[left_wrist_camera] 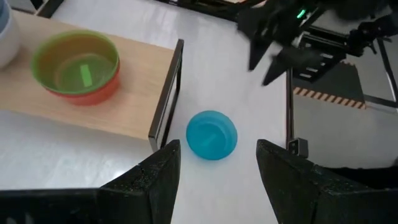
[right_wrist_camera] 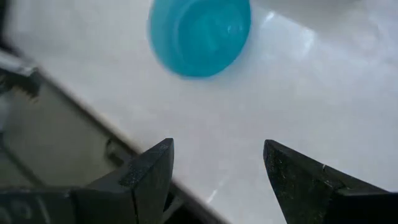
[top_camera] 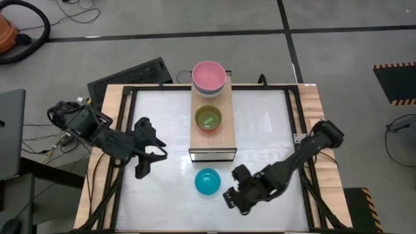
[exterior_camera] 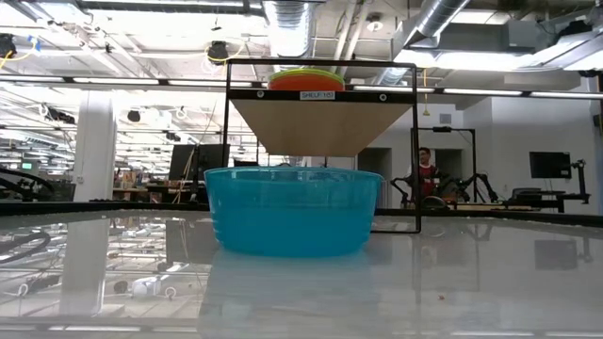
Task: Place and stack bowls onto a shelf
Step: Stack the blue bowl on top of the green bowl on the shelf
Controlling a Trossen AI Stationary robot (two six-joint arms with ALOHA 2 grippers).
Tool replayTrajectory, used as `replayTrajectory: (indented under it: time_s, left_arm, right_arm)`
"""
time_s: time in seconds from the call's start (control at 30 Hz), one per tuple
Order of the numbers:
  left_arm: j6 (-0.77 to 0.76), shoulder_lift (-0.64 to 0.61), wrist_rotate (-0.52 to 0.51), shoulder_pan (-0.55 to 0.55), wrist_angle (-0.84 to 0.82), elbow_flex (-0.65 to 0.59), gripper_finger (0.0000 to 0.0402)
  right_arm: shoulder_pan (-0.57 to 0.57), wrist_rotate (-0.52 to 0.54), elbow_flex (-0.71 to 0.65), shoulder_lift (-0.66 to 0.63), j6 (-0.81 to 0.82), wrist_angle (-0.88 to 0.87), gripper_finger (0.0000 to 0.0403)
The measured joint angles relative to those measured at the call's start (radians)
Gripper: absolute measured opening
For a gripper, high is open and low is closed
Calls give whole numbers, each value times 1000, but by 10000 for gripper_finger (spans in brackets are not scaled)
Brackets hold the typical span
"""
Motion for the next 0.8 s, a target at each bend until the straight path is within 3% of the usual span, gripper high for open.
replayTrajectory:
  time_s: [0.63,0.8]
  left_arm:
    - [-73,3,-17,-4,0,0,194]
    - [-75,3,-18,-4,0,0,194]
  right_arm:
    - [-125,-53,0,311,-38,133,276]
    - [-137,-42,0,328,-33,127,246]
